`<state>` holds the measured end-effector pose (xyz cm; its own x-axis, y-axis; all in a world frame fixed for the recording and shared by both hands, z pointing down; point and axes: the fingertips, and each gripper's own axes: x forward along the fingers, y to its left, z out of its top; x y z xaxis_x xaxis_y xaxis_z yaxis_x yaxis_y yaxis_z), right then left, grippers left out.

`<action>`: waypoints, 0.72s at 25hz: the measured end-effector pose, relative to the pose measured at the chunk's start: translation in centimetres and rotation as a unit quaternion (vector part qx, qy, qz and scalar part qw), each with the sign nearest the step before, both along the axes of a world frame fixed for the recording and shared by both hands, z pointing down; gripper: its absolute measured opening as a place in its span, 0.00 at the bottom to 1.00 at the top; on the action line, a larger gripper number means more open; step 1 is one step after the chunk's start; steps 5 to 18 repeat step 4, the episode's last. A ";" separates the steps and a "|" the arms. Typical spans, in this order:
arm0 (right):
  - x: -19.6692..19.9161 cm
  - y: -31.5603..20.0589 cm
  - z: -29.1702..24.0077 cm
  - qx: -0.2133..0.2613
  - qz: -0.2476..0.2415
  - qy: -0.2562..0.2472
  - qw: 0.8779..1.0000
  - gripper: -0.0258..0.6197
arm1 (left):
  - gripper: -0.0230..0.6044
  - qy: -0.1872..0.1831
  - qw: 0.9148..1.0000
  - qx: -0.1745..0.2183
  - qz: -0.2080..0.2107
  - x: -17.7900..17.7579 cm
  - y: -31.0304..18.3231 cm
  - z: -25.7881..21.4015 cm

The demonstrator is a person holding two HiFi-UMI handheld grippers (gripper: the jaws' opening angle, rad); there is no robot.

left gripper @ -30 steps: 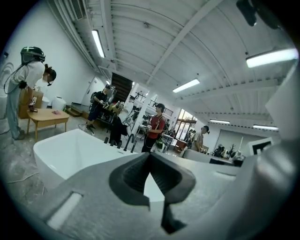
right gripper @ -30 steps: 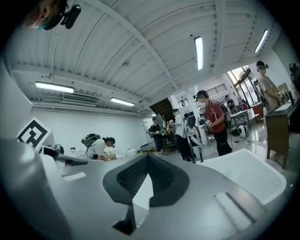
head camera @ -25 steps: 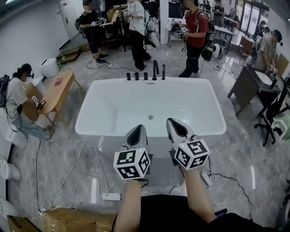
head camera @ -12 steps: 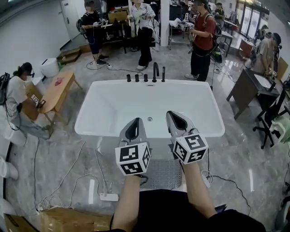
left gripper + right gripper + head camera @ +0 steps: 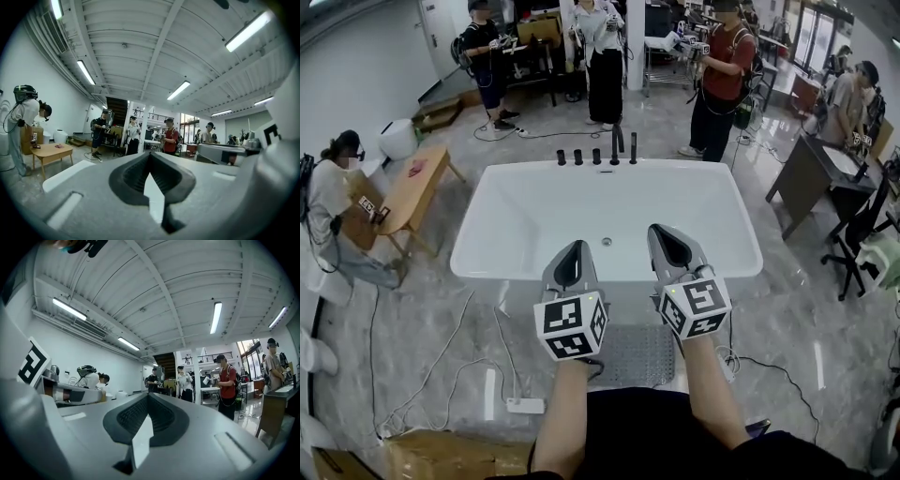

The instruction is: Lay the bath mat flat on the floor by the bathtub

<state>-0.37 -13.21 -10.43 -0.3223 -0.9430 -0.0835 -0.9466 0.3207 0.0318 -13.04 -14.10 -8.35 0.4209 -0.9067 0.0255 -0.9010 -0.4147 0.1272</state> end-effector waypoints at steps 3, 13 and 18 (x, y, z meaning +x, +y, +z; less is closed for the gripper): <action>0.7 0.0 0.3 -0.001 0.007 0.000 1.000 0.05 | 0.04 -0.020 1.000 0.004 -0.023 -0.6 -0.3 0.3; 0.9 0.0 0.3 -0.001 0.009 0.000 1.000 0.05 | 0.04 -0.028 0.999 0.005 -0.030 -0.7 -0.3 0.4; 0.9 0.0 0.3 -0.001 0.009 0.000 1.000 0.05 | 0.04 -0.028 0.999 0.005 -0.030 -0.7 -0.3 0.4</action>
